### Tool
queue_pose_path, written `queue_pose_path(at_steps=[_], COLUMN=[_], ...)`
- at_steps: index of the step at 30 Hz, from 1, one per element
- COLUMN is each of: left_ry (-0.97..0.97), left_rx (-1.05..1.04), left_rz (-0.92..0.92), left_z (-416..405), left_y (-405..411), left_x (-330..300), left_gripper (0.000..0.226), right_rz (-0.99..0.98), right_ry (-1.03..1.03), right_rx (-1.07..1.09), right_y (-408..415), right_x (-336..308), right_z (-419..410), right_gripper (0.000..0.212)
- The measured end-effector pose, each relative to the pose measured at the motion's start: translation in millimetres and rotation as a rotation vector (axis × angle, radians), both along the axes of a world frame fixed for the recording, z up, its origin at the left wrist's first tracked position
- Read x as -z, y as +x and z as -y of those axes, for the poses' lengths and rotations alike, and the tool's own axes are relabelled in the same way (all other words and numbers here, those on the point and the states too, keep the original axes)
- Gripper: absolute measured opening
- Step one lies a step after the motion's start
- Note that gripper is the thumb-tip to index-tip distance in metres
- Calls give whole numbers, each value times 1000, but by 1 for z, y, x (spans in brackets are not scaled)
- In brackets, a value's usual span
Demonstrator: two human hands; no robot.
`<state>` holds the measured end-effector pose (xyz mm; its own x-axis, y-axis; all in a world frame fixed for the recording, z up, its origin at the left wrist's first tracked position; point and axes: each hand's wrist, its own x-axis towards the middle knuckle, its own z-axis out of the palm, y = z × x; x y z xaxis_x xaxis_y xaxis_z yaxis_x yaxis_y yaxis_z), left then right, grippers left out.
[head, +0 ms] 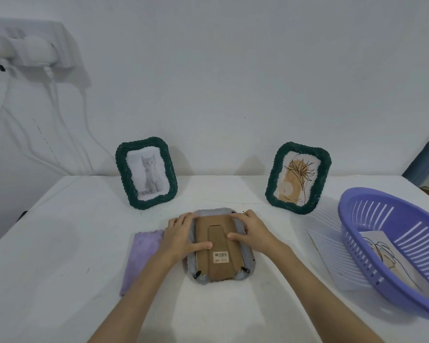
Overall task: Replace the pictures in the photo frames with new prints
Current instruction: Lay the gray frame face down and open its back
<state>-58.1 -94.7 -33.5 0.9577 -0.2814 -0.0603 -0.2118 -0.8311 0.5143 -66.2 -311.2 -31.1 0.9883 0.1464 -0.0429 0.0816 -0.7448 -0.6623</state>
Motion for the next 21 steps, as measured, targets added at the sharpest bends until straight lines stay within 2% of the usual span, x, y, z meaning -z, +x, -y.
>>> queue_pose_path(at_steps=[2, 8, 10, 15, 18, 21], left_ry=[18, 80, 111, 138, 147, 150], left_rx=[6, -2, 4, 50, 68, 62], left_rz=[17, 47, 39, -16, -34, -28], left_z=[0, 0, 0, 1, 2, 2], left_y=[0, -2, -2, 2, 5, 7], left_x=[0, 1, 0, -6, -6, -5], left_gripper=[115, 138, 139, 121, 97, 92], right_rz=[-2, 0, -6, -65, -107, -158], right_ry=[-60, -207, -270, -384, -346, -299], right_rx=[-18, -25, -41, -78, -85, -91], right_y=[1, 1, 3, 11, 17, 22], right_x=[2, 1, -2, -9, -11, -11], right_z=[-1, -3, -4, -4, -2, 0], right_gripper=[60, 60, 61, 65, 68, 72])
